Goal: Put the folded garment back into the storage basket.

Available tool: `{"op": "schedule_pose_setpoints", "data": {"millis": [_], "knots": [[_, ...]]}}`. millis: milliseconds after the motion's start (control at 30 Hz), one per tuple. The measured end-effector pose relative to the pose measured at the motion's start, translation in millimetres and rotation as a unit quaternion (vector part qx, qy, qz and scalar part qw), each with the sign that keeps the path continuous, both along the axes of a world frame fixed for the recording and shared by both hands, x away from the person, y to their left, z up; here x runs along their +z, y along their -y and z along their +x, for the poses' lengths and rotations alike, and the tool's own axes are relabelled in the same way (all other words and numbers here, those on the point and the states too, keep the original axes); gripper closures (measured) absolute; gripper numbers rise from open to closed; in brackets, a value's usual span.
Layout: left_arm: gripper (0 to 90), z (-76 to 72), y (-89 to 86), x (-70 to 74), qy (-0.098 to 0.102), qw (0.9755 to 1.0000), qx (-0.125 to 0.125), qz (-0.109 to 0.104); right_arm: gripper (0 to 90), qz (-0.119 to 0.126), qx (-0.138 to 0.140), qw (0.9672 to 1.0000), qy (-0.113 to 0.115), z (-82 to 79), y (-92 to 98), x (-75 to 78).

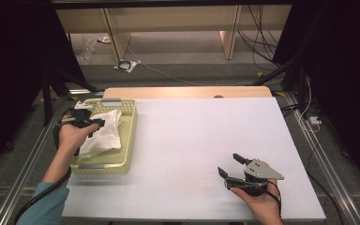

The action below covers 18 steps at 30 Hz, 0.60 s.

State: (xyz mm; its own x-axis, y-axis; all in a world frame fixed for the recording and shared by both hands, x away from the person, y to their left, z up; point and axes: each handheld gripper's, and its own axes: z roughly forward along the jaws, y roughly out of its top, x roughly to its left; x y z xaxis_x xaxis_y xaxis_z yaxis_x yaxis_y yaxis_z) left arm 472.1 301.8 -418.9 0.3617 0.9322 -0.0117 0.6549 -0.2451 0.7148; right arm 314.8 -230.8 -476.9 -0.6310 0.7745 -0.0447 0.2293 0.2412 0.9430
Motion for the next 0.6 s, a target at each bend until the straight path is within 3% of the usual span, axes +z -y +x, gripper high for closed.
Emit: {"op": "schedule_pose_setpoints", "data": {"millis": [67, 167, 400, 433, 467, 600], "knots": [[85.3, -0.5, 6.6, -4.0, -0.015, 0.9998, -0.015, 0.008, 26.0, 0.004, 0.000, 1.0000, 0.002, 0.3, -0.2, -0.2], [88.5, -0.2, 14.6, -11.1, -0.052, 0.9980, -0.033, 0.017, 26.0, 0.006, 0.000, 1.0000, 0.003, 0.6, 0.2, -0.3], [88.8, 2.1, 20.2, -24.7, -0.127, 0.9894, -0.056, 0.043, 26.0, 0.004, 0.000, 1.0000, 0.003, 0.4, 0.1, -0.2], [88.8, 2.1, 20.2, -24.7, -0.127, 0.9894, -0.056, 0.043, 25.9, 0.006, 0.000, 1.0000, 0.003, 0.4, 0.0, -0.1], [88.8, 2.8, 18.6, -28.8, -0.142, 0.9872, -0.054, 0.049, 25.9, 0.005, 0.000, 1.0000, 0.003, 0.4, 0.2, 0.0], [88.7, 3.8, 14.8, -34.0, -0.155, 0.9853, -0.050, 0.052, 25.9, 0.005, 0.000, 1.0000, 0.003, 0.5, 0.1, -0.3]]}}
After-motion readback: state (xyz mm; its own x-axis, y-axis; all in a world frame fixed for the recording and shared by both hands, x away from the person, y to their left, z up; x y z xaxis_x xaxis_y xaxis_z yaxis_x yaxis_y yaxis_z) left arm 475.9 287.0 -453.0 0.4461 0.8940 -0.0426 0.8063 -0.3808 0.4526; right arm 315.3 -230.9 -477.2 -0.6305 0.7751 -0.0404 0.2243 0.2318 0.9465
